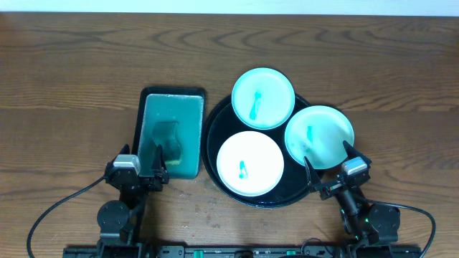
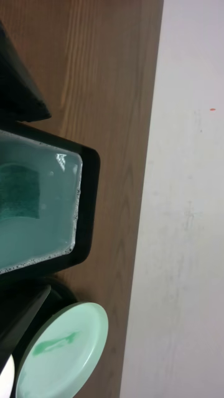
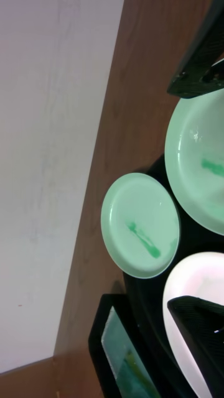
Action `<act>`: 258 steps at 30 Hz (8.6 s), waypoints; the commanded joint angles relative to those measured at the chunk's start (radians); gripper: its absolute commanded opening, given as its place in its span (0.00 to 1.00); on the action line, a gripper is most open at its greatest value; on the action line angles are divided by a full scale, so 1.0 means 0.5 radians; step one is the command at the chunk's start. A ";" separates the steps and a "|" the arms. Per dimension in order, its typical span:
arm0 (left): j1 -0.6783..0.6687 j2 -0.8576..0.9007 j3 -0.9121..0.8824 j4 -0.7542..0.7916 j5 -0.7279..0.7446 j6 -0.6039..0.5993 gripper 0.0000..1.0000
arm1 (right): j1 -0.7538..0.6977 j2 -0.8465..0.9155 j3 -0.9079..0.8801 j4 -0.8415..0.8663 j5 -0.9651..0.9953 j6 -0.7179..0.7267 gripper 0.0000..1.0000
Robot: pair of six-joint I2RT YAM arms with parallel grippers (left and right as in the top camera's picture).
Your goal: Clean dirty plates on tray and stack at the side
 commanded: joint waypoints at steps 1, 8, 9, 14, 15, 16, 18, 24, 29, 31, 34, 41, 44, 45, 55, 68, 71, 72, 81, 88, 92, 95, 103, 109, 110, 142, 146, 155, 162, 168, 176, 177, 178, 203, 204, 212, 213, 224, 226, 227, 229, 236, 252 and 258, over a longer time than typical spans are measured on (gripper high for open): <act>-0.008 -0.007 -0.015 -0.091 0.036 0.018 0.81 | 0.014 -0.011 -0.008 0.001 0.005 0.021 0.99; -0.008 -0.007 -0.015 -0.091 0.035 0.018 0.81 | 0.014 -0.011 -0.008 0.001 0.005 0.021 0.99; -0.008 -0.007 -0.015 -0.091 0.035 0.018 0.81 | 0.014 -0.011 -0.008 0.000 0.005 0.021 0.99; -0.008 -0.007 -0.015 -0.091 0.036 0.018 0.81 | 0.014 -0.011 -0.008 0.001 0.005 0.021 0.99; -0.008 -0.007 -0.015 -0.091 0.035 0.018 0.81 | 0.014 -0.011 -0.008 0.001 0.005 0.021 0.99; -0.008 -0.007 -0.015 -0.091 0.035 0.018 0.81 | 0.014 -0.011 -0.008 0.001 0.005 0.021 0.99; -0.008 -0.007 -0.015 -0.091 0.035 0.018 0.81 | 0.014 -0.011 -0.008 0.001 0.005 0.021 0.99; -0.008 -0.007 -0.015 -0.097 -0.040 0.079 0.81 | 0.014 -0.010 -0.008 0.001 0.005 0.021 0.99; -0.008 -0.007 -0.015 -0.087 -0.021 0.069 0.81 | 0.014 -0.010 -0.008 0.019 0.007 0.019 0.99; -0.008 -0.007 -0.015 -0.090 0.016 0.069 0.81 | 0.014 -0.010 -0.008 0.037 0.014 0.021 0.99; -0.008 -0.007 -0.015 -0.088 0.055 0.068 0.81 | 0.014 -0.010 -0.008 0.066 -0.013 0.022 0.99; -0.008 -0.007 -0.005 0.049 0.323 -0.117 0.81 | 0.014 -0.010 -0.007 0.111 -0.038 0.164 0.99; -0.008 0.001 0.085 0.039 0.336 -0.339 0.81 | 0.014 -0.009 0.029 0.178 -0.138 0.337 0.99; -0.008 0.018 0.124 0.035 0.336 -0.373 0.81 | 0.014 -0.002 0.074 0.161 -0.153 0.381 0.99; -0.008 0.950 1.132 -0.828 0.368 -0.381 0.81 | 0.014 0.774 1.047 -0.386 -0.159 0.370 0.99; -0.008 2.174 2.277 -2.078 0.394 -0.366 0.81 | 0.014 2.185 2.169 -1.450 -0.378 0.385 0.99; -0.008 2.271 2.273 -2.146 0.356 -0.366 0.81 | 0.015 2.332 2.168 -1.511 -0.658 0.394 0.99; -0.008 2.305 2.270 -2.166 0.330 -0.366 0.81 | 0.024 2.380 2.163 -1.507 -0.741 0.394 0.99; -0.008 2.532 2.259 -2.186 0.324 -0.367 0.81 | 0.578 2.773 2.159 -1.750 0.143 0.592 0.63; -0.008 2.554 2.258 -2.188 0.127 -0.369 0.81 | 0.792 3.110 2.141 -1.801 0.397 1.015 0.50; -0.008 2.555 2.236 -2.152 0.098 -0.375 0.81 | 0.777 3.274 2.083 -1.765 0.401 1.054 0.36; -0.008 2.555 2.213 -2.135 0.098 -0.375 0.80 | 0.777 3.367 2.077 -1.745 0.401 1.053 0.29; -0.008 2.556 2.183 -2.071 0.100 -0.375 0.79 | 0.771 3.523 1.984 -1.591 0.517 1.165 0.28; -0.008 2.556 2.183 -2.061 0.100 -0.375 0.79 | 0.770 3.562 1.967 -1.423 0.446 1.054 0.01; -0.008 2.556 2.183 -2.053 0.100 -0.375 0.79 | 0.770 3.562 1.967 -1.401 0.446 1.051 0.01; -0.082 3.661 2.042 -1.412 0.153 -0.426 0.07 | 0.774 3.562 1.967 -1.333 0.500 0.976 0.01; -0.082 3.558 2.145 -1.569 0.152 -0.425 0.07 | 0.775 3.562 1.967 -1.332 0.501 0.976 0.01; -0.083 3.158 2.297 -1.736 0.143 -0.418 0.07 | 0.775 3.562 1.967 -1.331 0.501 0.977 0.01; -0.083 3.133 2.242 -1.691 0.031 -0.419 0.07 | 0.775 3.562 1.967 -1.325 0.501 0.977 0.01; -0.083 3.153 2.244 -1.735 -0.011 -0.420 0.07 | 0.775 3.562 1.967 -1.328 0.501 0.977 0.01; -0.248 3.157 2.348 -1.923 0.529 -0.429 0.07 | 0.775 3.562 1.967 -1.325 0.501 0.977 0.01; -0.304 3.157 2.336 -1.897 0.558 -0.457 0.07 | 0.775 3.562 1.967 -1.326 0.501 0.977 0.01; -0.375 3.158 2.317 -1.851 0.558 -0.500 0.07 | 0.775 3.562 1.967 -1.325 0.501 0.977 0.01; -1.225 3.803 2.118 -1.059 0.603 -1.207 0.07 | 0.775 3.562 1.967 -1.343 0.500 0.977 0.01; -1.225 3.817 2.119 -1.128 0.482 -1.232 0.07 | 0.775 3.562 1.967 -1.343 0.500 0.977 0.01; -1.224 3.826 2.198 -1.498 -0.146 -1.324 0.07 | 0.775 3.562 1.967 -1.338 0.500 0.977 0.01; -1.224 3.826 2.216 -1.539 -0.220 -1.324 0.07 | 0.775 3.562 1.967 -1.339 0.500 0.977 0.01; -1.211 3.816 2.317 -1.791 -0.758 -1.249 0.07 | 0.775 3.562 1.967 -1.341 0.500 0.977 0.01; -1.207 3.790 2.396 -1.888 -0.744 -1.249 0.07 | 0.775 3.562 1.967 -1.341 0.500 0.977 0.01; -1.206 3.774 2.439 -1.937 -0.733 -1.249 0.07 | 0.775 3.562 1.967 -1.341 0.500 0.977 0.01; -1.202 3.731 2.527 -2.038 -0.684 -1.247 0.07 | 0.775 3.562 1.967 -1.341 0.500 0.977 0.01; -1.070 3.408 2.699 -2.222 -0.529 -1.073 0.07 | 0.775 3.562 1.967 -1.341 0.500 0.977 0.01; -0.289 3.466 2.507 -1.890 -0.263 -0.533 0.07 | 0.775 3.562 1.967 -1.341 0.500 0.977 0.01; -0.325 3.404 2.538 -1.890 0.053 -0.484 0.07 | 0.775 3.562 1.967 -1.341 0.500 0.977 0.01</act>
